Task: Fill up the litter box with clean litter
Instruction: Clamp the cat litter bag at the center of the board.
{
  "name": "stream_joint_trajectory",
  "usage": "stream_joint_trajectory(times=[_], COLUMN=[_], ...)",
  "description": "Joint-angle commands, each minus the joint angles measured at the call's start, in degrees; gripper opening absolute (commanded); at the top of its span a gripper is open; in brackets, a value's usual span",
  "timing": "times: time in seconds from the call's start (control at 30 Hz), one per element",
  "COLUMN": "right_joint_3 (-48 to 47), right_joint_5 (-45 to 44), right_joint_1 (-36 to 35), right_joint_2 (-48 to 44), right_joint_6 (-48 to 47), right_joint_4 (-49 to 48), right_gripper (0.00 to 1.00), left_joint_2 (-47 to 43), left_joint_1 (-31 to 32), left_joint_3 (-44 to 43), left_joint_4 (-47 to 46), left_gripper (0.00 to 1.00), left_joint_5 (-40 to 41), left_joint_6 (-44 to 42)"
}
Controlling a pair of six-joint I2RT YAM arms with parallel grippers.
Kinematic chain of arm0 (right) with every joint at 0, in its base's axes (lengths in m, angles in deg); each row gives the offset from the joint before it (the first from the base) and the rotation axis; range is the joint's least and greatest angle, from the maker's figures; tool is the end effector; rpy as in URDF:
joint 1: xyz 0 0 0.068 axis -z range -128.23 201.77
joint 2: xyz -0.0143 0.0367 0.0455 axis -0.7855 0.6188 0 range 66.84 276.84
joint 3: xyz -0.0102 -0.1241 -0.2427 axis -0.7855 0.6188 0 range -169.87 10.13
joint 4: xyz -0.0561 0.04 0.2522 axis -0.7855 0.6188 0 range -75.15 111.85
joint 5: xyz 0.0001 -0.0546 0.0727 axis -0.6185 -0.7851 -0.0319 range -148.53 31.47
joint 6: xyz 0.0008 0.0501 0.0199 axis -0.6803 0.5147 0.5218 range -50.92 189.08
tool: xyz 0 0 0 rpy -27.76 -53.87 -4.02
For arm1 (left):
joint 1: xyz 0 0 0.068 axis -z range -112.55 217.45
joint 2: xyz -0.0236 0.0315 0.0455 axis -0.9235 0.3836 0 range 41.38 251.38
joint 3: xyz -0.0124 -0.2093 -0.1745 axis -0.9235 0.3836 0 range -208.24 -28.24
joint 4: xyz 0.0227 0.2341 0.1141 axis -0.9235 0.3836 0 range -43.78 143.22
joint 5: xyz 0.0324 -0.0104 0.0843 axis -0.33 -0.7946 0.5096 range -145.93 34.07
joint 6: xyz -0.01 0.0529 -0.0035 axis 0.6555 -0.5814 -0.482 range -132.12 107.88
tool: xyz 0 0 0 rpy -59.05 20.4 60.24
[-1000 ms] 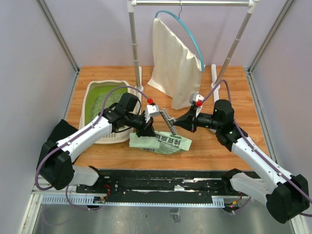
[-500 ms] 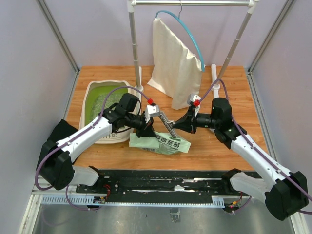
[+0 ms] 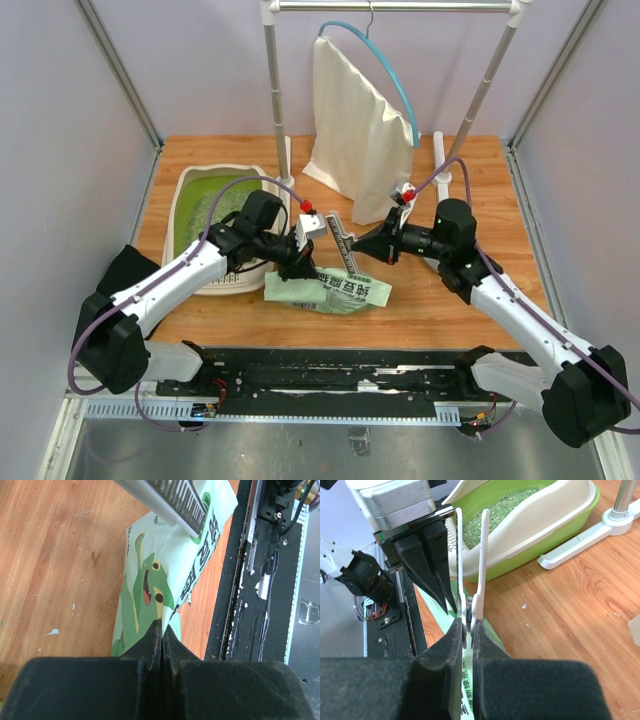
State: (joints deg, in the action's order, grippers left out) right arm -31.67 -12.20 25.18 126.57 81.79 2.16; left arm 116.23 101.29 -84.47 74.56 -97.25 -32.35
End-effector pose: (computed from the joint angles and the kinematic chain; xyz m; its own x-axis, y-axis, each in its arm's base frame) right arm 0.2001 0.1291 0.3142 -0.2893 0.0252 -0.9569 -0.9119 0.2968 0.2835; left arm 0.2120 -0.1705 0.2733 -0.2954 0.5108 -0.8073 0.9536 0.2090 -0.2168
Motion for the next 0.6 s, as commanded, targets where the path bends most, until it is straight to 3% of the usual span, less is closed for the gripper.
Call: stream_joint_trajectory(times=[0.0,0.3,0.57], right_joint_3=[1.13,-0.44,-2.08], right_joint_5=[-2.12,-0.14,-2.75], right_joint_1=[-0.69,-2.33,-2.31], right_joint_2=[1.59,7.36,3.91], right_joint_6=[5.73,3.62,5.86], right_joint_4=[-7.45,-8.95,-7.90], right_gripper=[0.01,0.01,0.01], left_joint_2=[-2.16,-2.31,-1.74], left_joint_1=[0.26,0.26,0.31], left_joint_3=[-0.02,-0.45,-0.62], left_joint_4=[-3.61,-4.45,-3.61], left_gripper=[0.01,0.00,0.00], left_joint_5=[-1.24,-1.43,1.01], left_joint_6=[1.13,2.47,2.70])
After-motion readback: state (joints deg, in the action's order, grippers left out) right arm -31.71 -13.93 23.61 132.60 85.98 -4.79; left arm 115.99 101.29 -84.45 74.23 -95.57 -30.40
